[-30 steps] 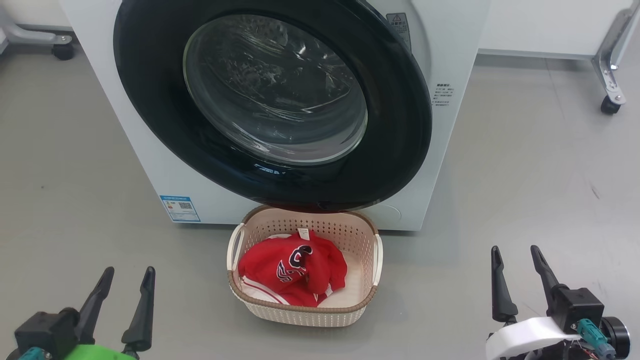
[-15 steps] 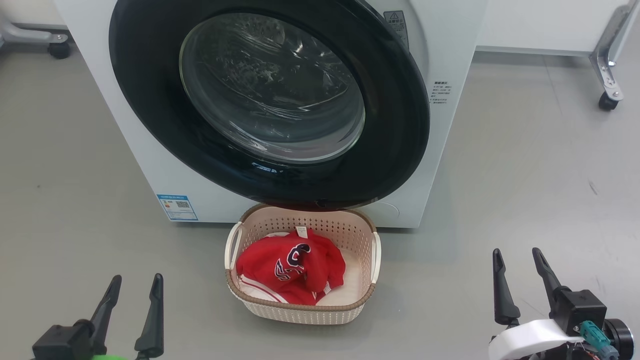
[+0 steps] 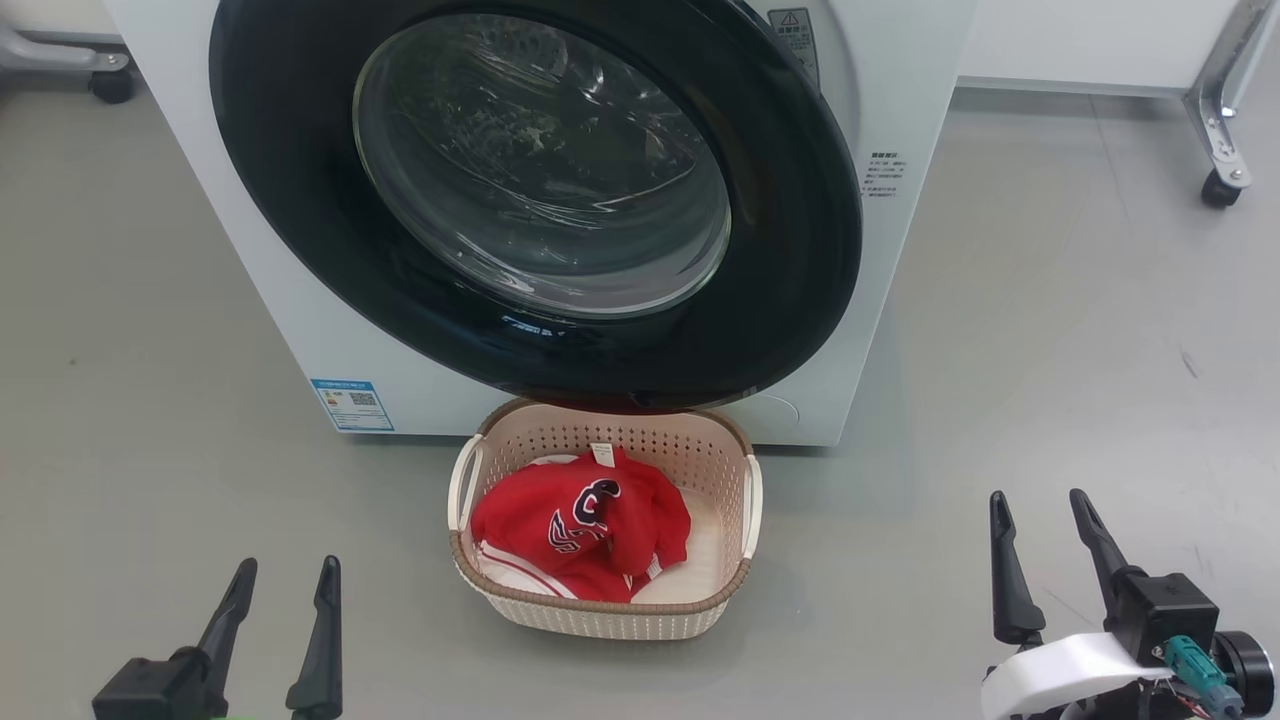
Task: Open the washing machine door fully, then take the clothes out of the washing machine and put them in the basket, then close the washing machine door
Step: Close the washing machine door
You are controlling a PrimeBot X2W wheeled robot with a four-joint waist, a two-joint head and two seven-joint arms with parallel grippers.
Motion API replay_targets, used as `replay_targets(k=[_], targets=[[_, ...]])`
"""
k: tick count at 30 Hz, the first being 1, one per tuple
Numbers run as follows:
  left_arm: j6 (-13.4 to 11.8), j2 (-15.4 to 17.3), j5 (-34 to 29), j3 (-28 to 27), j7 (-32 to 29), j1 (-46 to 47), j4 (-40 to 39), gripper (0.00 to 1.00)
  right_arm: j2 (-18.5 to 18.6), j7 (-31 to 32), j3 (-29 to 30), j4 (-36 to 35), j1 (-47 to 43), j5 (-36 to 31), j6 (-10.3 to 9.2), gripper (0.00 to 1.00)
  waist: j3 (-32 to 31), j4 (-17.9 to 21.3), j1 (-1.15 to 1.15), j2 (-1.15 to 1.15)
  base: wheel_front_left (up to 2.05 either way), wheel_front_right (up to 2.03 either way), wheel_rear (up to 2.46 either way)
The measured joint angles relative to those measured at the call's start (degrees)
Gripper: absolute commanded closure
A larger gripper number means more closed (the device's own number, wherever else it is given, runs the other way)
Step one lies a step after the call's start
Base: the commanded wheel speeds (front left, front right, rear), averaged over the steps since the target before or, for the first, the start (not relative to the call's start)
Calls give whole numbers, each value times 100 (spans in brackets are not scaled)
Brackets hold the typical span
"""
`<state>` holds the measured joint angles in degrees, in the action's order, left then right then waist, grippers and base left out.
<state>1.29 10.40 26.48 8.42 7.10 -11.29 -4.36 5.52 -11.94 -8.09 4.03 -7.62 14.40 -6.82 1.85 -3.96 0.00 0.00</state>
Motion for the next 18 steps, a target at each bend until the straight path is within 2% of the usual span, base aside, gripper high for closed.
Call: replay_targets(k=[7,8,9,10,18], targets=[[-1,-36,-2,20,36,9,56,0,0,22,15,-51,0,-1,-37,0,38,0,0,0,0,0,0],[-1,-37,-2,23,62,10,65,0,-2,44,21,-57,0,0,-37,40,44,0,0,0,0,0,0],[-1,-38,-3,29,62,12,75,0,-3,57,25,-58,0,0,-37,90,50,0,0,0,0,0,0],[-1,-38,-3,35,62,13,81,0,-4,58,30,-63,0,1,-37,100,55,0,0,0,0,0,0],[-1,-45,-60,111,101,120,81,0,34,140,82,-115,3,10,-36,100,158,-58,0,0,0,0,0]])
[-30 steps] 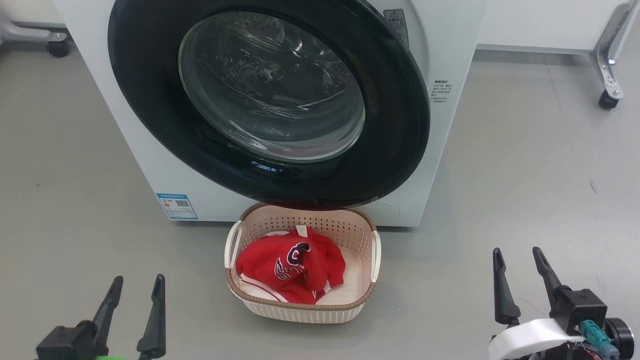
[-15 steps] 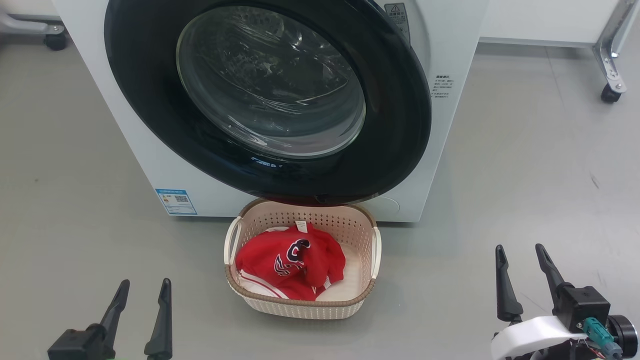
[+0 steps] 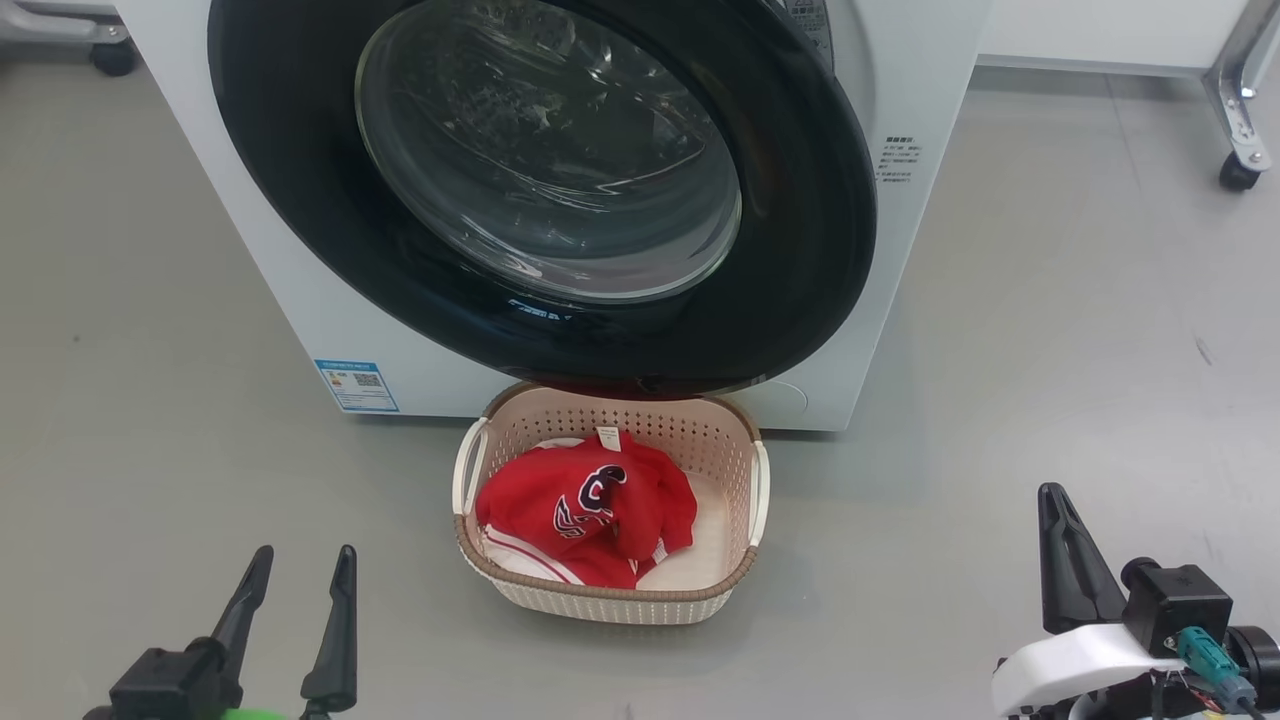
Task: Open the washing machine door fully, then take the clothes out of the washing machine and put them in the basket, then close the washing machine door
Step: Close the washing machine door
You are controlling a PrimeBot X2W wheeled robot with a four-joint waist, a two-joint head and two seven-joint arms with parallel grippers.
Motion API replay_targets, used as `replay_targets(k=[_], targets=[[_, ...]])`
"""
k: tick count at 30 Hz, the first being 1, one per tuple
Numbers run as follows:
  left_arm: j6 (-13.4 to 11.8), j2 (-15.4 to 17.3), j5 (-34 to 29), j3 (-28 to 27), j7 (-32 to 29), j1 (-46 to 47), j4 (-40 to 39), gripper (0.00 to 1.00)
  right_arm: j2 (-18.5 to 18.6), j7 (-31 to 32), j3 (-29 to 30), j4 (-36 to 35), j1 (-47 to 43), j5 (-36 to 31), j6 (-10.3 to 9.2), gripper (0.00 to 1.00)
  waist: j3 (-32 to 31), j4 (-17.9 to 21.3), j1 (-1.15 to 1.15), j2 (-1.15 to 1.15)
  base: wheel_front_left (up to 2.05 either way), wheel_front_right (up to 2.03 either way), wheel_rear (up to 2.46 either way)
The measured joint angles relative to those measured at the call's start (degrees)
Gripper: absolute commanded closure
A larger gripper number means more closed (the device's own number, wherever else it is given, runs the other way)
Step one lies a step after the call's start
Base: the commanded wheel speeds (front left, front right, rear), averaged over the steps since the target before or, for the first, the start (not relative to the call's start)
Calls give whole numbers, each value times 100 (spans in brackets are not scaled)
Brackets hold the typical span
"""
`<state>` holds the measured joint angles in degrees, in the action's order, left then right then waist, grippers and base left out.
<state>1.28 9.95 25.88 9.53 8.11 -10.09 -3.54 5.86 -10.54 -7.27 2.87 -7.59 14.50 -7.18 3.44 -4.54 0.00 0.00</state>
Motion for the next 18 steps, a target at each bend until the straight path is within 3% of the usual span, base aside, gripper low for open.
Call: replay_targets(k=[9,18], targets=[[1,-57,-22,83,63,162,22,0,136,137,-16,37,306,0,74,100,168,-180,0,0,0,0,0],[55,-155,-29,183,162,453,37,0,265,387,-298,180,1155,-94,365,100,413,-490,0,0,0,0,0]])
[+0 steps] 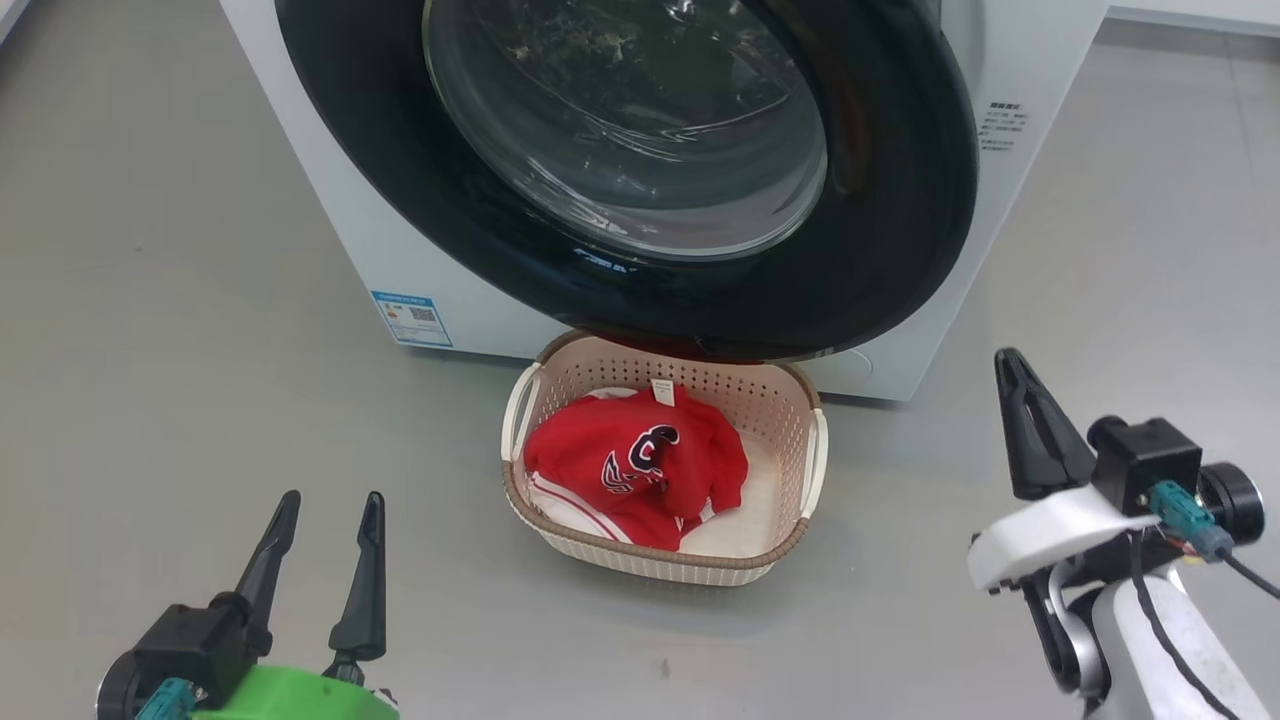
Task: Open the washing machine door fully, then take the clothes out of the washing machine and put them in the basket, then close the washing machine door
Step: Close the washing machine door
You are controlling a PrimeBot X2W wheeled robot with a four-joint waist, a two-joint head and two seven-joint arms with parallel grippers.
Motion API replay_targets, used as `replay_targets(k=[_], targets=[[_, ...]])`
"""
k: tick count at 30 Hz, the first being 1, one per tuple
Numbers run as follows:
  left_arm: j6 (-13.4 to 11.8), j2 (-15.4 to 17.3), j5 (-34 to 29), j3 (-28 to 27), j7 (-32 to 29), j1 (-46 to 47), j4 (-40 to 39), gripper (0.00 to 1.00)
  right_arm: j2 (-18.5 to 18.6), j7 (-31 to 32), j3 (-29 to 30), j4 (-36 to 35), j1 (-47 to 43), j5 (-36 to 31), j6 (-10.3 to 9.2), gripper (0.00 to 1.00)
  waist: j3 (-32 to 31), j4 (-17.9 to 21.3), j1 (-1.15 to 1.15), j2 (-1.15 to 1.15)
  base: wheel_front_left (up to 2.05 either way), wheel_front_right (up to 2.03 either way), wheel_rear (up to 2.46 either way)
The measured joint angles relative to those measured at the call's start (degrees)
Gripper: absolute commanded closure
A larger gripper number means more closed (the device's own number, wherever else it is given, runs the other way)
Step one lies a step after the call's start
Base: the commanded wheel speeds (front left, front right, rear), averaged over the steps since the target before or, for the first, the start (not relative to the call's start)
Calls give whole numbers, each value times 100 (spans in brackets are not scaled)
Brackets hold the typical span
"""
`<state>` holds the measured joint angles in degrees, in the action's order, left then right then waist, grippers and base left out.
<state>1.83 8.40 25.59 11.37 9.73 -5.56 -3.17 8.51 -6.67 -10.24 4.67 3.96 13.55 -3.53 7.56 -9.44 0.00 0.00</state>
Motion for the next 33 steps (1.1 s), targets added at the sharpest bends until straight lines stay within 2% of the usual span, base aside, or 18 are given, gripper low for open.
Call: replay_targets(k=[10,22,33], targets=[[101,-48,-18,80,102,392,87,0,81,344,-307,374,1143,-186,293,100,347,-359,0,0,0,0,0],[154,-62,-48,84,204,664,234,0,33,442,-234,1006,2179,-210,346,100,706,-650,0,0,0,0,0],[181,-91,-98,85,291,788,360,0,34,425,-116,1491,2840,-209,345,100,886,-712,-1,0,0,0,0]])
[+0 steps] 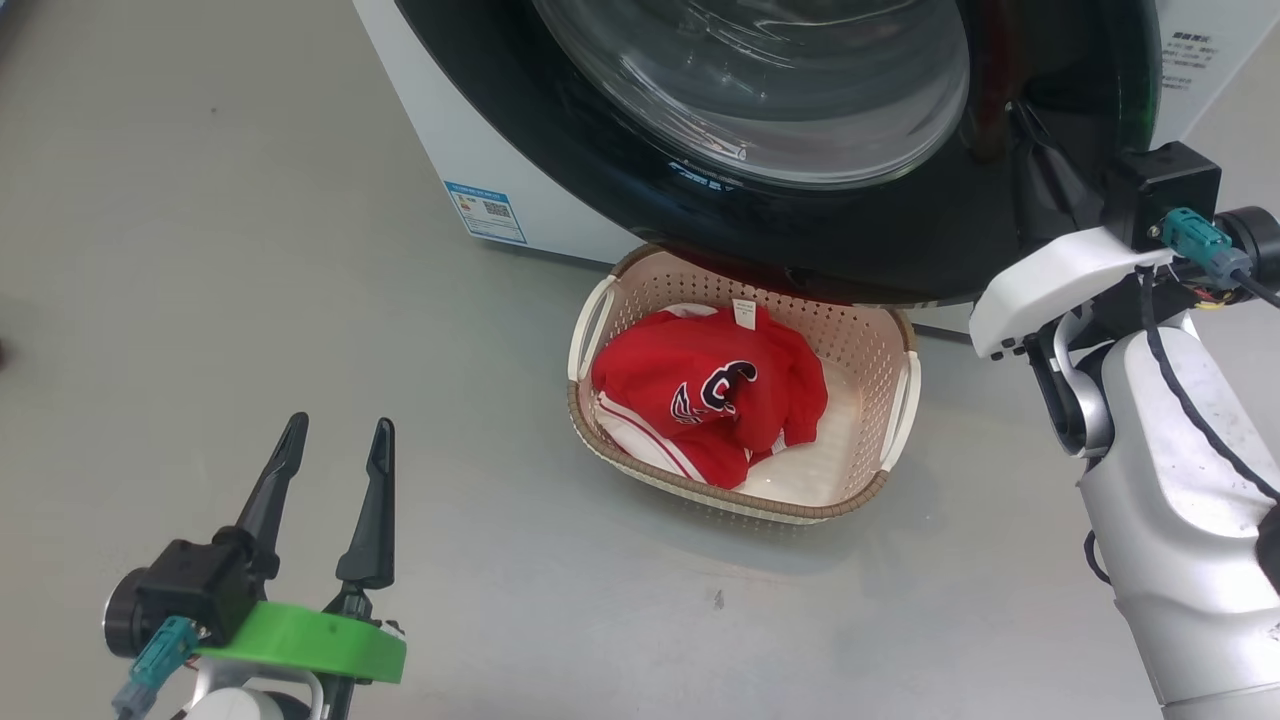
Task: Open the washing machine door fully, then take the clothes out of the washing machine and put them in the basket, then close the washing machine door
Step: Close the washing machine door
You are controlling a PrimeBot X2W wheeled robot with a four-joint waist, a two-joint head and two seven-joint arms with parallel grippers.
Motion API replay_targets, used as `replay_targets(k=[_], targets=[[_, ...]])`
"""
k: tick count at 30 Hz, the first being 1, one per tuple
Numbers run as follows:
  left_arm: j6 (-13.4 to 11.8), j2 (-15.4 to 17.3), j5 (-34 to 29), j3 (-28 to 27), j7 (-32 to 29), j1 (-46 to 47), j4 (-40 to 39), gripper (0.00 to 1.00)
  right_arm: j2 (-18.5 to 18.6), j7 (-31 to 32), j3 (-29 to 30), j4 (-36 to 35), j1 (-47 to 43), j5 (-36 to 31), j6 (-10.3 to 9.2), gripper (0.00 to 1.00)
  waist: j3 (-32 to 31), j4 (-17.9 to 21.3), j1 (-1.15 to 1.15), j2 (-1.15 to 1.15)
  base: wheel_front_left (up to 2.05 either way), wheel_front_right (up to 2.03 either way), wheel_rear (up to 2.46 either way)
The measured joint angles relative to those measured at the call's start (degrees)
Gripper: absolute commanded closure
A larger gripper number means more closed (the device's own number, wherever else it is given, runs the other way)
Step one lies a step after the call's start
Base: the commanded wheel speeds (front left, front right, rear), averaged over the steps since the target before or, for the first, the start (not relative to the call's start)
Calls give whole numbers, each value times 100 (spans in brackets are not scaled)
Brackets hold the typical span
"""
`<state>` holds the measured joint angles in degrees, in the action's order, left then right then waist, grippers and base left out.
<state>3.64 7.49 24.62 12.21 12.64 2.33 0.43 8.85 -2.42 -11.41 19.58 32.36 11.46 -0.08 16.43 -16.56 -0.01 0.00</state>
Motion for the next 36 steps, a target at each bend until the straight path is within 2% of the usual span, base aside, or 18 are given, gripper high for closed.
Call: replay_targets(k=[9,24,36], targets=[[20,-40,-53,16,53,103,75,0,4,-49,18,335,316,0,4,100,60,-20,0,0,0,0,0],[52,-79,-111,40,62,322,159,0,-16,-52,278,1092,1331,60,-15,100,265,-37,0,0,0,0,0],[68,-119,-136,40,107,439,271,0,159,-76,336,1608,1980,59,-58,100,355,-103,0,0,0,0,0]])
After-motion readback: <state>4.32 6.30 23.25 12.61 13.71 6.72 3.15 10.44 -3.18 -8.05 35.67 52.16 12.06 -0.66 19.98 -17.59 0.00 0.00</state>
